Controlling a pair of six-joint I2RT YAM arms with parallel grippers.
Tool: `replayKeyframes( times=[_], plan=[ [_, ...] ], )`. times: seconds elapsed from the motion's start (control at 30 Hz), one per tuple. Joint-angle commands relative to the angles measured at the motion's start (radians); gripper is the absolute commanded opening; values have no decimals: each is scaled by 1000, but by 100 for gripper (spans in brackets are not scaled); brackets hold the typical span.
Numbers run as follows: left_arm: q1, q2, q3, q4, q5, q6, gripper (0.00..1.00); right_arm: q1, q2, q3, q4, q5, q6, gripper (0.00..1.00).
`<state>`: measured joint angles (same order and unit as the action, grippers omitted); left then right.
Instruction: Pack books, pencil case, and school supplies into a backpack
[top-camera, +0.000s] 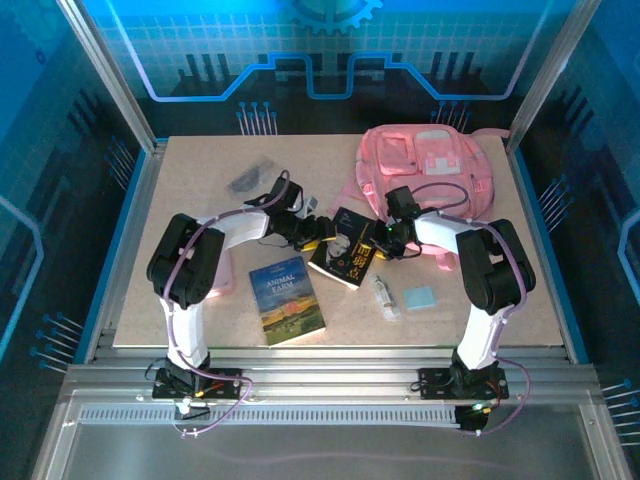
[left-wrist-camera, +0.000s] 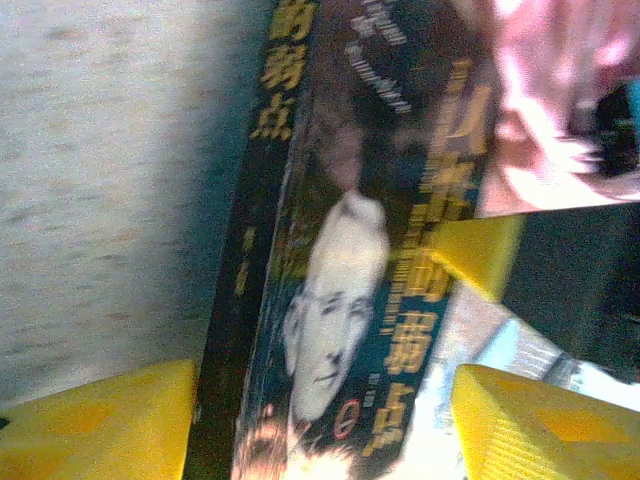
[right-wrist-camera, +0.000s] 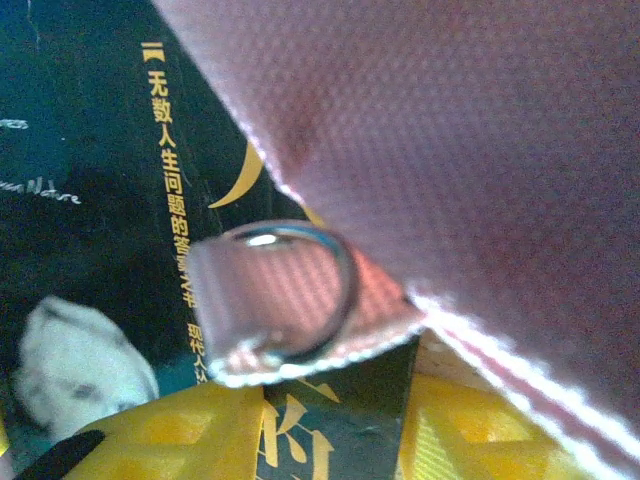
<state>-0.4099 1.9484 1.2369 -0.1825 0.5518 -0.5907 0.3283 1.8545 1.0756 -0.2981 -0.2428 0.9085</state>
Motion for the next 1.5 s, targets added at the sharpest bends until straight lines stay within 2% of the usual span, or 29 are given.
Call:
replayKeyframes(
  times=[0.0,0.17,0.23,0.33,0.43,0.47,0.53,0.63,0.8,0.9,1.03,1.17,1.33,1.47],
  plan=[
    [-58,-31,13,135,159,-80,63,38,58,28,145,-49,-20,40],
    [-75,20,6,176,172,-113,56,38,56,18,157,-57,-24,40],
    [-75,34,8,172,165,-111,48,37,54,14,161,-57,-25,40],
    [-76,41,26,98,123,-69,30,33,50,8,165,-66,-25,40],
    [-72,9,37,16,53,-15,3,26,37,5,166,-82,-25,40],
    [-69,-5,40,-9,29,1,0,23,28,5,164,-92,-24,41],
    [-61,-42,43,-51,-20,18,0,19,0,3,158,-110,-23,46],
    [-42,-106,29,-50,-85,-11,0,15,-61,4,127,-125,-30,67],
    [-30,-218,-29,142,-188,-141,0,12,-189,6,64,-136,-20,85],
    [-30,-247,-52,275,-280,-219,0,14,-262,-13,75,-142,23,100],
    [-31,-239,-103,498,-388,-378,0,20,-344,-95,215,-146,147,100],
    [-60,-211,-185,723,-524,-543,0,54,-368,-184,451,-137,323,100],
    [-121,-217,-266,859,-711,-642,0,110,-325,-283,734,-86,515,100],
    [-151,-205,-313,952,-778,-726,0,151,-285,-343,948,3,631,100]
  ],
)
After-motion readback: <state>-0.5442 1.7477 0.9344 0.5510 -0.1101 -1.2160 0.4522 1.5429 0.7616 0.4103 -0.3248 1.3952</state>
